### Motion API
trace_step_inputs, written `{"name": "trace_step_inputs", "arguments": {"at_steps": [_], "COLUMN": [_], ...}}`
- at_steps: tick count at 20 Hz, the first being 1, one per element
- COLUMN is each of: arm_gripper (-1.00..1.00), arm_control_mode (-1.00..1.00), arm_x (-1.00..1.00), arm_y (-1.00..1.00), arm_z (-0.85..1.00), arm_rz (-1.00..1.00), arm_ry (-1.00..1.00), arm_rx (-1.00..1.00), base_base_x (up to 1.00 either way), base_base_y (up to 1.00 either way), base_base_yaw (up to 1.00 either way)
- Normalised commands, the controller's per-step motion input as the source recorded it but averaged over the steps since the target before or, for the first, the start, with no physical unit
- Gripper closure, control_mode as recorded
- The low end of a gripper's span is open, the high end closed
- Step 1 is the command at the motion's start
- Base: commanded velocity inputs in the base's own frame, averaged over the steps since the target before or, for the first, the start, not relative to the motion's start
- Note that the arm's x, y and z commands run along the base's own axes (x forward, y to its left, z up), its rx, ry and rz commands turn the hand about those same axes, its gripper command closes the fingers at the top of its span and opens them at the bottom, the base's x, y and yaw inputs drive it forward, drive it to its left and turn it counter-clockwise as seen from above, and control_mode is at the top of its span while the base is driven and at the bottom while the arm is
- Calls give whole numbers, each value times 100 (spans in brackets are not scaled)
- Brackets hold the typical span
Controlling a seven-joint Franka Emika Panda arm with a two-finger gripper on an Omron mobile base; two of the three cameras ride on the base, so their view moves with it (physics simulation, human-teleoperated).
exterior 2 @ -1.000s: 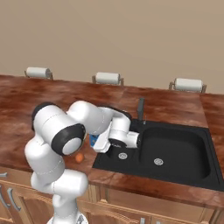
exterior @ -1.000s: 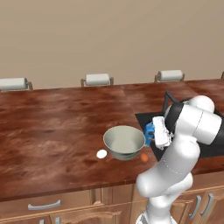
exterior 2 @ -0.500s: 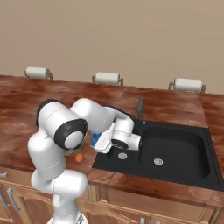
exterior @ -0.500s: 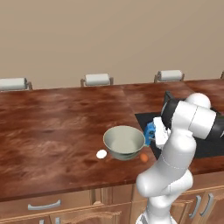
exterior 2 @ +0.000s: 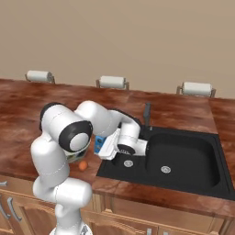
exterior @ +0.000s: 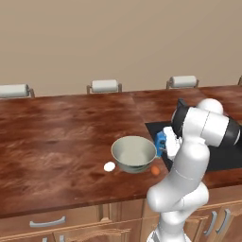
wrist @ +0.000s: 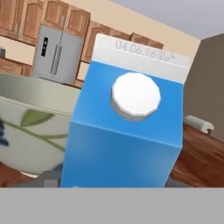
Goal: Gather the eggs and milk located in the vicinity of the sink area and place them right next to the bowl.
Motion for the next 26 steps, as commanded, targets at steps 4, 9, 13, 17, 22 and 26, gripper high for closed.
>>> {"name": "trace_step_inputs", "arguments": {"at_steps": [4, 9, 13, 17, 22, 26], "arm_gripper": [100, 100, 100, 100, 100, -100], "arm_control_mode": [-100, -100, -100, -100, -100, -100], "arm_x": [-15, -16, -17, -16, -8, -15], "arm_y": [45, 46, 43, 38, 29, 5], "arm_z": [-30, -28, -28, -25, -21, -3], "arm_rz": [3, 3, 3, 3, 3, 1], "arm_ry": [-2, -4, -4, -3, -2, -6], "arm_rx": [0, 0, 0, 0, 0, 0], "base_base_x": [0, 0, 0, 0, 0, 0], "base_base_y": [0, 0, 0, 0, 0, 0], "base_base_yaw": [0, 0, 0, 0, 0, 0]}}
